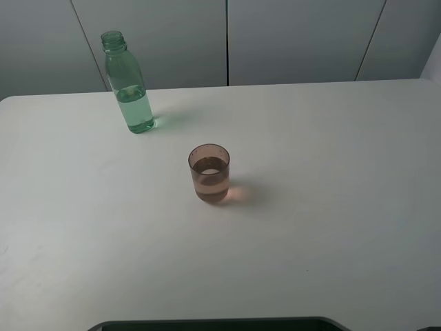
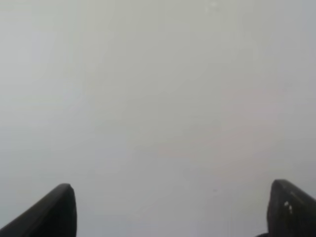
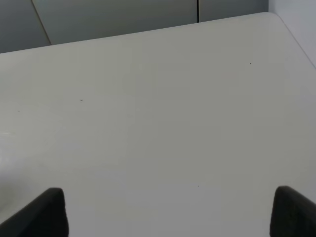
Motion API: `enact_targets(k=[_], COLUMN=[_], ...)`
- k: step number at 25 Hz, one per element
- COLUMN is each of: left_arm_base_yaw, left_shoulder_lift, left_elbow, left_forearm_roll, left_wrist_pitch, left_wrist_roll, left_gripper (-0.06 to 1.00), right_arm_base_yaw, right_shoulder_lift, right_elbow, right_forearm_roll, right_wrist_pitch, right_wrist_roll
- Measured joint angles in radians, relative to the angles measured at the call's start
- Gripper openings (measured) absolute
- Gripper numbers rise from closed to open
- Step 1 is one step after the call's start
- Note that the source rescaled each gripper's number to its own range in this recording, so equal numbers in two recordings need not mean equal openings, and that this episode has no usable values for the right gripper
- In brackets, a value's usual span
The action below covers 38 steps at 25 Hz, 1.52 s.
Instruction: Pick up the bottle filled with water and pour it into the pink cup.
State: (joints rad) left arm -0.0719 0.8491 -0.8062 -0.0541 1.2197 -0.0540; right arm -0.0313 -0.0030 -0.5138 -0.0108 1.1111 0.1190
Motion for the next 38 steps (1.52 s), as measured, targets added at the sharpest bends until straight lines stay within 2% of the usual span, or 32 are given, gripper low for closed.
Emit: enact_targets(k=[10,16,22,38], left_arm_base_yaw=[0.000,0.000,0.000,0.000], left_shoulder_lift=[-0.206,-0.349,-0.477,-0.841], left_elbow=[0.229,0.238,0.271,0.289], left_forearm_roll=[-0.018,-0.014,0.003,0.024], left_wrist_pitch=[0.002,-0.027,-0.131,-0.135], left_wrist_roll=[0.091,0.105,0.109,0.090], left_gripper=[1.00,1.00,1.00,1.00], right_arm_base_yaw=[0.000,0.000,0.000,0.000], right_shoulder_lift=[0.000,0.000,0.000,0.000], right_elbow=[0.000,0.000,0.000,0.000], right_forearm_roll=[0.000,0.000,0.000,0.000], right_wrist_pitch=[0.000,0.000,0.000,0.000], right_wrist_roll=[0.000,0.000,0.000,0.000])
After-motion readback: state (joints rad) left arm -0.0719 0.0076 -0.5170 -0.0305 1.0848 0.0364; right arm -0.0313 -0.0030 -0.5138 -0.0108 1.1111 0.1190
